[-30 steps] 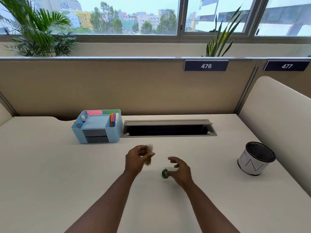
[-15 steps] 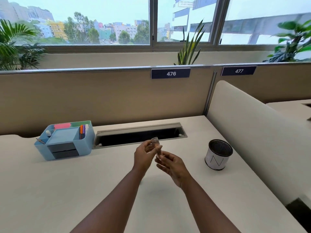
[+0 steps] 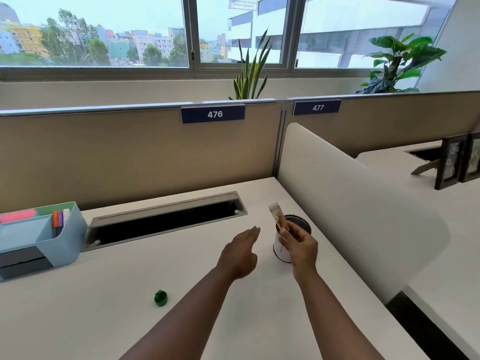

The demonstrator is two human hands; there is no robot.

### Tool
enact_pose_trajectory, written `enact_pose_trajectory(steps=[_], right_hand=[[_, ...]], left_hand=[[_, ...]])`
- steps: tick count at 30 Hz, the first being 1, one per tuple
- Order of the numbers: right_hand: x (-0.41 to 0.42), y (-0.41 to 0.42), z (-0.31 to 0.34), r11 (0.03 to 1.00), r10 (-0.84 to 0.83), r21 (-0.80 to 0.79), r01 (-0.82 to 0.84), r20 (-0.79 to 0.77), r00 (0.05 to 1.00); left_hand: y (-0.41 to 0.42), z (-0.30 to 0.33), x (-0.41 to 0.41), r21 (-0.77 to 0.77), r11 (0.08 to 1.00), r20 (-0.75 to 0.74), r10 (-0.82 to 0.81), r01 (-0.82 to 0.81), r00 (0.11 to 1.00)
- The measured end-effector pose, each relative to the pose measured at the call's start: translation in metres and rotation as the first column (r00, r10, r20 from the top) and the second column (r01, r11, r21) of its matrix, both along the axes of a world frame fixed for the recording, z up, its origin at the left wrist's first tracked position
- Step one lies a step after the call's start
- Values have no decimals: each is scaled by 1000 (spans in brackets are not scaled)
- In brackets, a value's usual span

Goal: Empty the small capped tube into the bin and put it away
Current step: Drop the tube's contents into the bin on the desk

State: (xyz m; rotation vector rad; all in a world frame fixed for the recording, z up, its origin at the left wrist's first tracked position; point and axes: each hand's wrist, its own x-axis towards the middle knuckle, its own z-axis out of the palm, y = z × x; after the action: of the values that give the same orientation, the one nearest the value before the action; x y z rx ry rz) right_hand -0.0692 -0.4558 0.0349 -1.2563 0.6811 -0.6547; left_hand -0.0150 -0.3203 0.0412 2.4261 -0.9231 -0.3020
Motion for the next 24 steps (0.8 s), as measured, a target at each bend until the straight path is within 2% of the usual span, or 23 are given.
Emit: enact_pose_trajectory(steps=[5, 11, 24], right_hand=[[-5, -32, 6, 965, -161, -226, 137, -95, 982], [-13, -46, 7, 841, -252, -518, 156, -119, 960], [-9, -40, 7, 669, -234, -743, 36, -165, 958]], left_hand=[[-31, 4, -3, 158, 977, 55, -156, 145, 986], [-47, 0, -10, 274, 933, 136, -279, 234, 951], [-55, 3, -16, 352, 905, 90, -286, 238, 954]])
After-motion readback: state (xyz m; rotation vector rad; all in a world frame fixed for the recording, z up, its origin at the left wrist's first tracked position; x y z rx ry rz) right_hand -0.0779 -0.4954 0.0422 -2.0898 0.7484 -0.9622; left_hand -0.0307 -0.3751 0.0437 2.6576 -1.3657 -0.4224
